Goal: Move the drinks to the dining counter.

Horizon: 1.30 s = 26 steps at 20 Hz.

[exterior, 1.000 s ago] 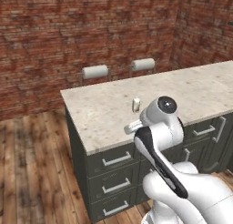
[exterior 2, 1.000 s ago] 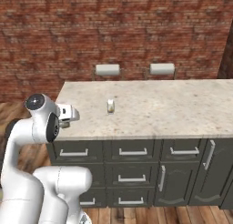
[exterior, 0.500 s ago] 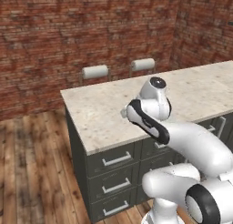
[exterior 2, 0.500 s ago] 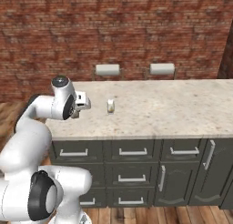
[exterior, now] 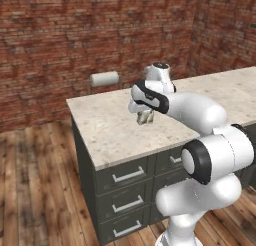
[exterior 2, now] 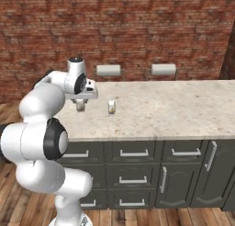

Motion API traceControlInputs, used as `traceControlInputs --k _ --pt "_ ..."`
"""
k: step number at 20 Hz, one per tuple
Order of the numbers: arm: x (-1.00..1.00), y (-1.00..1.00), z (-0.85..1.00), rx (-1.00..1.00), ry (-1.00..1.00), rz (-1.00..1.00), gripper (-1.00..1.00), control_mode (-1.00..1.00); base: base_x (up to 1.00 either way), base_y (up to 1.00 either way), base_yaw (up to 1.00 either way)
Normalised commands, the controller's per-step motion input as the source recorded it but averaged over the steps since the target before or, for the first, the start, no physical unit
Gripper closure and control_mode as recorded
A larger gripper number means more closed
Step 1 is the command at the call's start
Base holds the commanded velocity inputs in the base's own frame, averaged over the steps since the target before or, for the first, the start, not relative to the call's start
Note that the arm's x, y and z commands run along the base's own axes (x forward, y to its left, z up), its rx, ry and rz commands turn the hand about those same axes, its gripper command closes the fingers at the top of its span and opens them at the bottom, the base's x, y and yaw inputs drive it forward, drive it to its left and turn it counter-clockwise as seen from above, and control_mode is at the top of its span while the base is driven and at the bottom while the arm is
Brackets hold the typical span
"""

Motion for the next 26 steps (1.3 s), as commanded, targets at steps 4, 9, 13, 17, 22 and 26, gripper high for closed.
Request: traceControlInputs --k 4,9,13,17,22,26 --pt "0.0 0.0 -0.32 0.0 0.0 0.0 1.0 -1.0 0.0 0.0 0.0" --pt "0.0 0.03 -0.35 -0.02 0.0 0.0 1.0 -1.0 0.0 0.0 0.0" --pt "0.09 0.03 -0.35 -0.04 0.0 0.0 1.0 -1.0 0.0 0.0 0.0" --pt "0.21 0.01 -0.33 -0.07 0.0 0.0 1.0 -1.0 0.0 0.0 0.0" --pt "0.32 0.0 -0.33 -0.06 0.0 0.0 1.0 -1.0 0.0 0.0 0.0" --pt "0.41 0.0 -0.21 -0.01 0.0 0.0 1.0 -1.0 0.0 0.0 0.0"
